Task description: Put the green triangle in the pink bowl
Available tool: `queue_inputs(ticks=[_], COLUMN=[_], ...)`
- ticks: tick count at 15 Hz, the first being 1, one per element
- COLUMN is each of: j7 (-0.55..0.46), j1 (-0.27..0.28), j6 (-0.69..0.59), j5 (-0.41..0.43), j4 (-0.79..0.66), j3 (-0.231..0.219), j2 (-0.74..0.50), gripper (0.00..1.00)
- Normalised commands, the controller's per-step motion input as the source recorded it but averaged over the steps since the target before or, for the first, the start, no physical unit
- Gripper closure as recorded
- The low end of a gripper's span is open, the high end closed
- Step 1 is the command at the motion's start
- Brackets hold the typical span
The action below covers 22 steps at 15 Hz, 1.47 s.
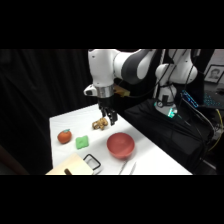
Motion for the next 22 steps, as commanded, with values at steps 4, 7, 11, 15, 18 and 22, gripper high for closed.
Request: queue_inputs(ticks=[4, 7, 11, 15, 18, 22], j7=[0.05, 0.11, 0.07, 0.06, 0.05, 0.09], j1=[-0.006, -0.024, -0.056, -0.064, -0.054, -0.036], j6=[0.00, 0.05, 0.08, 0.13, 0.11, 0.11], j5=[0.022, -0.007, 0.054, 0.110, 0.145, 0.126], j4=[0.12, 0.29, 0.38, 0.41, 0.41, 0.42], j3=[-0.011, -0.043, -0.053, -0.041, -0.019, -0.016], j2=[0.07, 0.20, 0.27, 0.31, 0.33, 0.38], gripper=[0.00, 0.00, 0.00, 0.00, 0.00, 0.00])
